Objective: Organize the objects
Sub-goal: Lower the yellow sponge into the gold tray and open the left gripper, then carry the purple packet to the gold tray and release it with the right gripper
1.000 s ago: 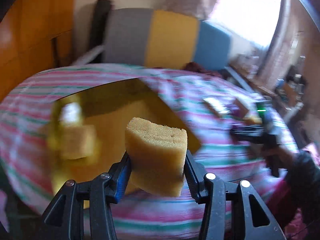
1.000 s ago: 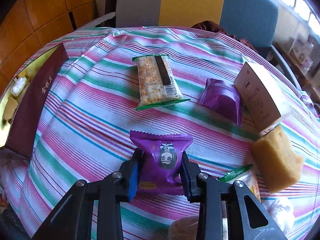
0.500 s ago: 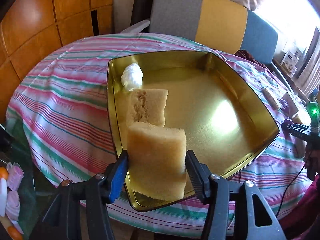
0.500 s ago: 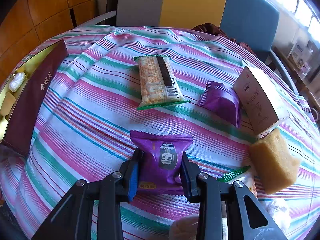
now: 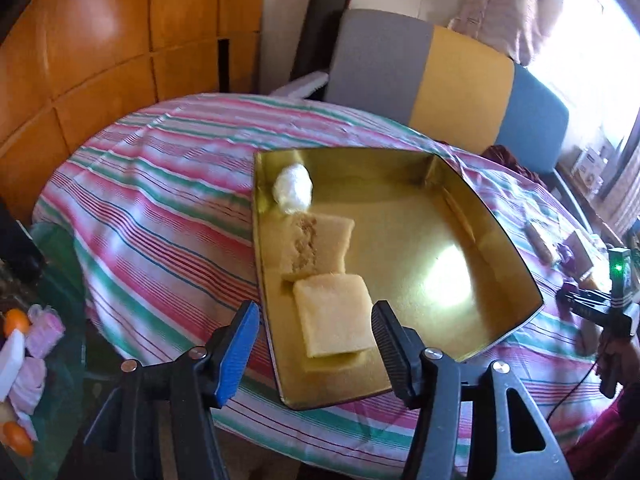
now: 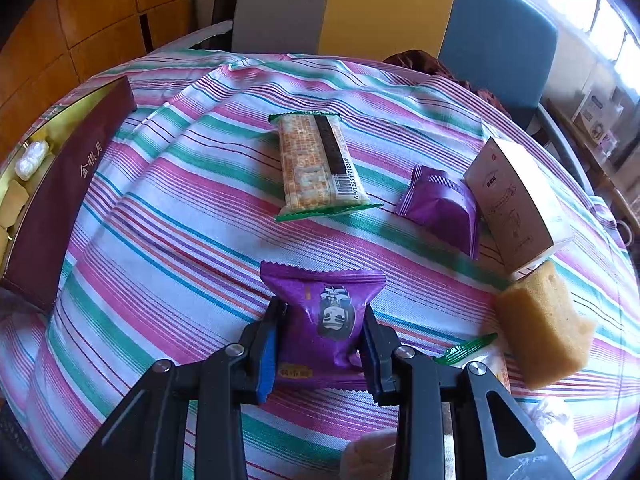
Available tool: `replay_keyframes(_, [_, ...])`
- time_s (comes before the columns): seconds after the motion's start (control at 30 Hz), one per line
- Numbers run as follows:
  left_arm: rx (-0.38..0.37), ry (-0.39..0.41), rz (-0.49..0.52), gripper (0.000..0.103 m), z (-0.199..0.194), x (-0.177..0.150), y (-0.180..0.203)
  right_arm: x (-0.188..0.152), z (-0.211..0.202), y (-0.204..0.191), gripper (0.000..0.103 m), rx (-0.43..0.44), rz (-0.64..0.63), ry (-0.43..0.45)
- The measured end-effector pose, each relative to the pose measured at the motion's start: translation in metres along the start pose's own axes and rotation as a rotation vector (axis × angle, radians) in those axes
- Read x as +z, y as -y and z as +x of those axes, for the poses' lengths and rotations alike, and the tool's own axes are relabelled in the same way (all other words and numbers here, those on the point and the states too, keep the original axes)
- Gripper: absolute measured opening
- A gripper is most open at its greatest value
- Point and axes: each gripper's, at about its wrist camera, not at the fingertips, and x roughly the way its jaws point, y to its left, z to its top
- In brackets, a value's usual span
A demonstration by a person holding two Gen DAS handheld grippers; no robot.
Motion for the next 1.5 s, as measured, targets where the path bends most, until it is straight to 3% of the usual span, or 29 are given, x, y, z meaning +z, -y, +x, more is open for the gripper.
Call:
replay_keyframes(0.1, [0.009,0.017,0.006,0.059,-0.005,0.001,0.001,0.004,-0.006,-0.002,0.034,-0.015,0.018,-0.005])
replay_keyframes(0.27, [-0.007,0.030,0.003,0.059,-0.008,0.000,0.002,0.019,-0.054,-0.023,0.034,0.068,0.084,0.122])
replay_keyframes(0.4, [-0.011,0.035,-0.005,0.059,-0.009,-0.002,-0.001,0.036,-0.089,-0.070,0.034,0.170,0.031,0.211])
replay_keyframes(0.6, [0.018,0.064,0.001,0.059,-0.015,-0.005,-0.005,0.055,-0.111,-0.157,0.035,0.333,-0.090,0.246])
replay_keyframes(0.8, [0.014,0.071,-0.038,0.059,-0.014,-0.006,-0.020,0.058,-0.098,-0.239,0.035,0.425,-0.205,0.188])
replay_keyframes(1.07, [0.029,0.050,-0.178,0.059,-0.008,-0.007,-0.056,0.039,-0.051,-0.315,0.038,0.458,-0.285,-0.018])
replay_keyframes(1.13, [0.031,0.050,-0.190,0.059,-0.007,-0.007,-0.059,0.034,-0.047,-0.326,0.038,0.542,-0.289,-0.045])
replay_keyframes(1.2, [0.032,0.052,-0.190,0.059,-0.007,-0.007,-0.059,0.026,-0.045,-0.334,0.051,0.632,-0.306,-0.082])
replay_keyframes(1.33, [0.034,0.055,-0.178,0.059,-0.006,-0.009,-0.056,0.021,-0.048,-0.333,0.056,0.681,-0.268,-0.066])
replay_keyframes(1.5, [0.036,0.052,-0.162,0.059,-0.005,-0.009,-0.052,0.020,-0.060,-0.322,0.059,0.676,-0.241,-0.018])
